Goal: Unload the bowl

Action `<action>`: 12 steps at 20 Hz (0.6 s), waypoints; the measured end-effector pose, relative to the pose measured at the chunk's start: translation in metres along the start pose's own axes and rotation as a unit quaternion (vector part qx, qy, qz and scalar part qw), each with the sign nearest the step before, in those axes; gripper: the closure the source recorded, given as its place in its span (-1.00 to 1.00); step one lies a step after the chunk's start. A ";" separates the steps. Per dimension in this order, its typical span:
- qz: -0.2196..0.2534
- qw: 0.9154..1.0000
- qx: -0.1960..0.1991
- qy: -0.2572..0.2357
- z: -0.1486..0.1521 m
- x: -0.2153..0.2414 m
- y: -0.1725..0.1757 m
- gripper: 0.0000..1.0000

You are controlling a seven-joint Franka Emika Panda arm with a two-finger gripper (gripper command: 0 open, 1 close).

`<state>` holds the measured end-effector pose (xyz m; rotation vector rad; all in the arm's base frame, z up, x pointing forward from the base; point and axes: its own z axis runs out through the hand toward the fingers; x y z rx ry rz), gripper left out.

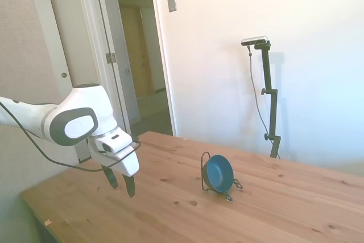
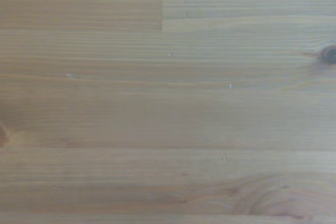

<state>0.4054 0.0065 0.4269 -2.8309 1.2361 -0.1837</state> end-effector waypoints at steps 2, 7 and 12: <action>0.001 1.000 0.002 0.001 -0.001 0.001 0.000 -1.00; -0.038 0.998 0.029 0.040 -0.019 0.031 0.010 -1.00; -0.053 0.994 0.059 0.070 -0.043 0.084 0.041 -1.00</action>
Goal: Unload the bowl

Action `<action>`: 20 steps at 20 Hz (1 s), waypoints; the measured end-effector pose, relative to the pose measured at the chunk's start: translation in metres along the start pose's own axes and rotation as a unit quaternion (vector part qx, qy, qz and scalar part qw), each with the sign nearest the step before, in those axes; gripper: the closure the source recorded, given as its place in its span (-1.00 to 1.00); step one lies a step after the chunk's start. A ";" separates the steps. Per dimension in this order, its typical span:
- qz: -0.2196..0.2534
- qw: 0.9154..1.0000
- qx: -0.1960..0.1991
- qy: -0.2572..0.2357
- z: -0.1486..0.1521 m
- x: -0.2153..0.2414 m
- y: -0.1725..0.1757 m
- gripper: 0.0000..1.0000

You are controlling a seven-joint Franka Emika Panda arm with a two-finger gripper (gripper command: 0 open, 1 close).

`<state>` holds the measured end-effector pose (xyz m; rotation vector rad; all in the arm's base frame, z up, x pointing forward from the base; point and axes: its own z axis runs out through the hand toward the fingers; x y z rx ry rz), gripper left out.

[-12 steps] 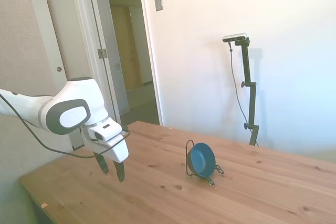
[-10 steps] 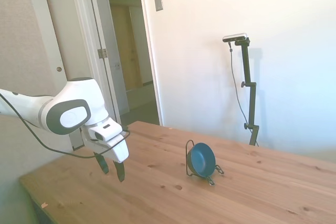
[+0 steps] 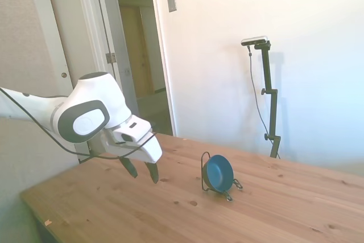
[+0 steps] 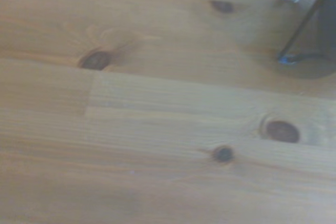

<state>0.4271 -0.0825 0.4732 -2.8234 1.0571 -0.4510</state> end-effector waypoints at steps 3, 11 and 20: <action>0.012 1.000 0.005 0.014 -0.011 0.034 0.025 -1.00; -0.017 0.999 0.045 0.014 0.014 0.112 0.046 -1.00; -0.084 0.990 0.116 0.006 0.054 0.173 0.042 -1.00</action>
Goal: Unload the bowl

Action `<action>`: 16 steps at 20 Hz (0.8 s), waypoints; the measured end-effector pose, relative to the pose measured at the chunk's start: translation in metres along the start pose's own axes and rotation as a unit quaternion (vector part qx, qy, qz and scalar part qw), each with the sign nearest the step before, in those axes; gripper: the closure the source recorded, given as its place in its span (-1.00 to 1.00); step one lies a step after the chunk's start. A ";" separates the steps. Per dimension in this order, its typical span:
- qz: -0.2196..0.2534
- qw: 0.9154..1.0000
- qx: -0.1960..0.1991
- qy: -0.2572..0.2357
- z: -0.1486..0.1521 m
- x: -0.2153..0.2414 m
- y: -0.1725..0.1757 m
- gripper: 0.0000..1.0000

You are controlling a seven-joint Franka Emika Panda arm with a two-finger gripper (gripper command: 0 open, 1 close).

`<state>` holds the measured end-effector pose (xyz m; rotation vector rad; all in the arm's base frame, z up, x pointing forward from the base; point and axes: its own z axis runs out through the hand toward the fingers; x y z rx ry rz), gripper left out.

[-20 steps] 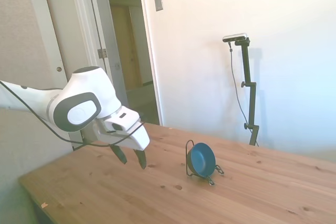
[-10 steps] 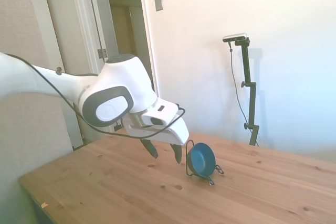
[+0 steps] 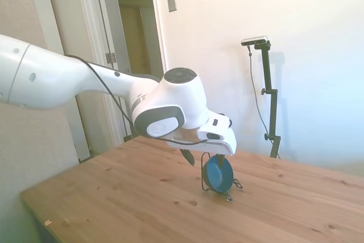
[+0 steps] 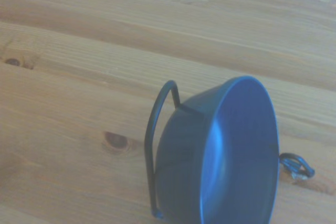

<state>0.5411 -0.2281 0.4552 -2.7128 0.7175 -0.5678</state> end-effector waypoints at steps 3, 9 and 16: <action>-0.032 0.999 0.025 -0.026 0.013 0.008 0.000 -1.00; -0.072 0.994 0.055 -0.065 0.031 0.022 -0.005 -1.00; -0.081 0.988 0.077 -0.103 0.051 0.028 0.024 1.00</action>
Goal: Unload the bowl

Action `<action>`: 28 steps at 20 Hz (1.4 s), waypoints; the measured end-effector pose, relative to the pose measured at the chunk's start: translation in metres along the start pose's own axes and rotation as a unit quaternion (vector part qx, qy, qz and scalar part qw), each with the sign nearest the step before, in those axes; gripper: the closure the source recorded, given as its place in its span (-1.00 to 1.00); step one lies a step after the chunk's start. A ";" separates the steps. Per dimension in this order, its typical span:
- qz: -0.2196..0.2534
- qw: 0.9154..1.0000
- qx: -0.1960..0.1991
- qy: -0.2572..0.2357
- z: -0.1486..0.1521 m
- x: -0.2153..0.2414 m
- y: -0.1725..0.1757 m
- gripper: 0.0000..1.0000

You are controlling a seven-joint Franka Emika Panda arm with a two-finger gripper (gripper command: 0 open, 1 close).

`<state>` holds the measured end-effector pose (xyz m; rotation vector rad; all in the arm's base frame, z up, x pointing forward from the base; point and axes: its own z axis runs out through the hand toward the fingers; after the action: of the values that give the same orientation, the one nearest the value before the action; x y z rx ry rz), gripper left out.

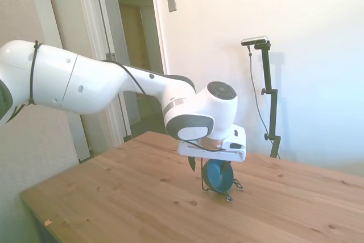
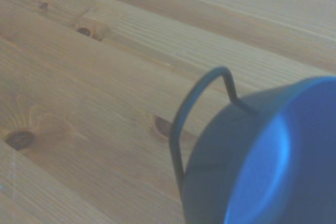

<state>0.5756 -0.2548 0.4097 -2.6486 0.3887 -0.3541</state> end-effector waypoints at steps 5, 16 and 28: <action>-0.016 1.000 0.004 -0.004 -0.001 0.002 -0.002 1.00; -0.068 0.997 0.032 -0.024 0.005 0.005 -0.004 1.00; -0.082 0.995 0.043 -0.028 0.009 0.011 -0.001 1.00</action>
<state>0.5889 -0.2542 0.4044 -2.6058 0.1343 -0.3390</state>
